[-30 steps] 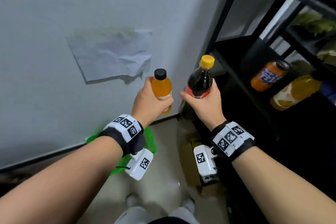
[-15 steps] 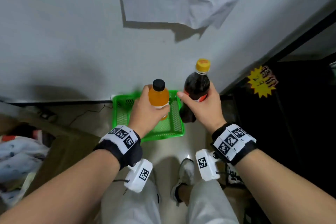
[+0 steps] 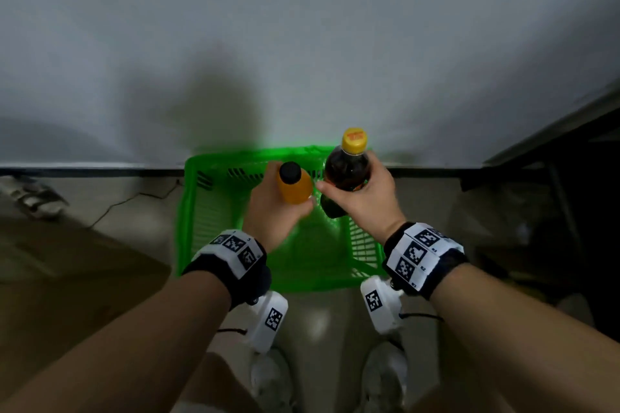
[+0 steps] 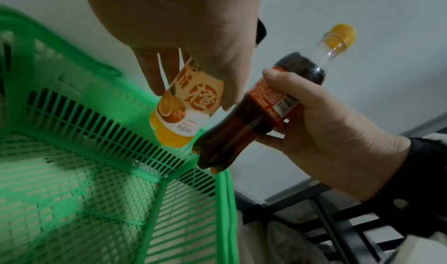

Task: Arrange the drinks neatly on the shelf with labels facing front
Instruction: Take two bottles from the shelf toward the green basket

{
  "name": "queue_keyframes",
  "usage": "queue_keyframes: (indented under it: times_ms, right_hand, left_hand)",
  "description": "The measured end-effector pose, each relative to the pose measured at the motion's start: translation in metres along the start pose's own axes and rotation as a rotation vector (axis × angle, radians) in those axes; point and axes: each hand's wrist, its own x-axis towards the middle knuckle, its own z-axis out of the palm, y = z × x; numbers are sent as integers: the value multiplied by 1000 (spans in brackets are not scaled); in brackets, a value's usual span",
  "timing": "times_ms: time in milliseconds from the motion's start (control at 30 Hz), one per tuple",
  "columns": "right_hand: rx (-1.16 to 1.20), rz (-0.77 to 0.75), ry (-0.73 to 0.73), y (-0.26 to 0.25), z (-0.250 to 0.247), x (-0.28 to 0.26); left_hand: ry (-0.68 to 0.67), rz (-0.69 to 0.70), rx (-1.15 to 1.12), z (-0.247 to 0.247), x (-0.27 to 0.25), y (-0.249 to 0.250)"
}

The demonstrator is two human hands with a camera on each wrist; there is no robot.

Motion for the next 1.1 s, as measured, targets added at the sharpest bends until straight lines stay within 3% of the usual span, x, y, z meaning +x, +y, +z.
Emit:
queue_keyframes:
  times_ms: [300,500,667,900,1100]
  right_hand:
    - [-83,34,-22,133,49,67]
    - [-126,40,-42,188,68,83]
    - [-95,96,-39,210,80,98]
    - [-157,133,-77,229,88,108]
    - [-141,138,-110,239,93,111]
  left_hand:
    - [40,-81,2,80,73,-108]
    - [32,-74,8,111,97,-153]
    - [0,-95,-26,124,117,-169]
    - [-212,-46,124,131,146,-178]
    - [-221,-39,142,136,153,-188]
